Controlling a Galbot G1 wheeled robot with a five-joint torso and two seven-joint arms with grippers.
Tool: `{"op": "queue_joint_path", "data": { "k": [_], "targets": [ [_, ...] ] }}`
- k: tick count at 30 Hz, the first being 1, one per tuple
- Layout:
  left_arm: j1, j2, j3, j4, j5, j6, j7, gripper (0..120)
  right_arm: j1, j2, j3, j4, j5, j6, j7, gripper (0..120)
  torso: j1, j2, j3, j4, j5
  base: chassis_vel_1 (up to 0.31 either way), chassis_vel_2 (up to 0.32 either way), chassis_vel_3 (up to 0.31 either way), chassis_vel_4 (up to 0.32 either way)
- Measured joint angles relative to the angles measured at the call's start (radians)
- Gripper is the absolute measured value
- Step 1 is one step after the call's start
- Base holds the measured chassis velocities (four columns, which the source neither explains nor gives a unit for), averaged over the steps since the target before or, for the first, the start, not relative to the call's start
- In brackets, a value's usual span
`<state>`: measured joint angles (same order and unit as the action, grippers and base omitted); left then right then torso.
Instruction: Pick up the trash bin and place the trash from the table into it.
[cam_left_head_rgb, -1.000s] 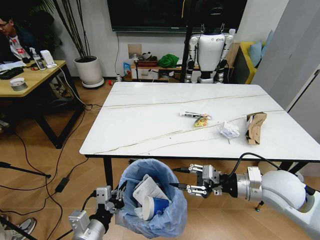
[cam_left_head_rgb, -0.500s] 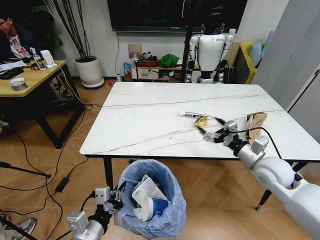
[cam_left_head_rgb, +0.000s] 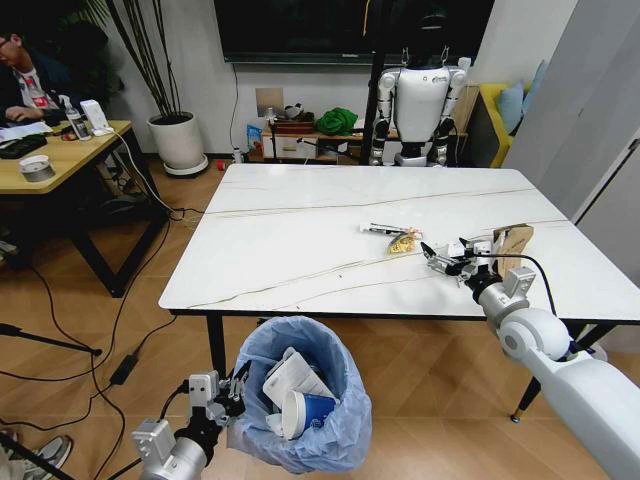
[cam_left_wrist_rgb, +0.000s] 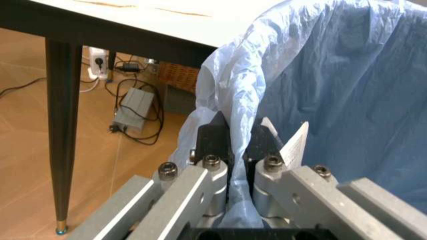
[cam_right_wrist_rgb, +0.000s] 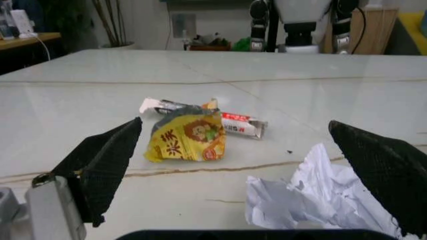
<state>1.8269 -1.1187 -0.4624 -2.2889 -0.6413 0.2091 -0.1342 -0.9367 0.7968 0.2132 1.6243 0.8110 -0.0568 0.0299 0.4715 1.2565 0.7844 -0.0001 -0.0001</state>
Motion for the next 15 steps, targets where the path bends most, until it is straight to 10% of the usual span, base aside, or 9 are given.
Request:
{"op": "queue_joint_path", "data": {
  "k": [15],
  "targets": [
    [-0.023,0.01,0.004,0.017,-0.02,0.003,-0.005,0,0.023,0.023,-0.013,-0.118,-0.048,0.004,-0.035,100,0.0,0.0,0.0,-0.0001,0.0001,0.0,0.0,0.0,0.0]
  ]
}}
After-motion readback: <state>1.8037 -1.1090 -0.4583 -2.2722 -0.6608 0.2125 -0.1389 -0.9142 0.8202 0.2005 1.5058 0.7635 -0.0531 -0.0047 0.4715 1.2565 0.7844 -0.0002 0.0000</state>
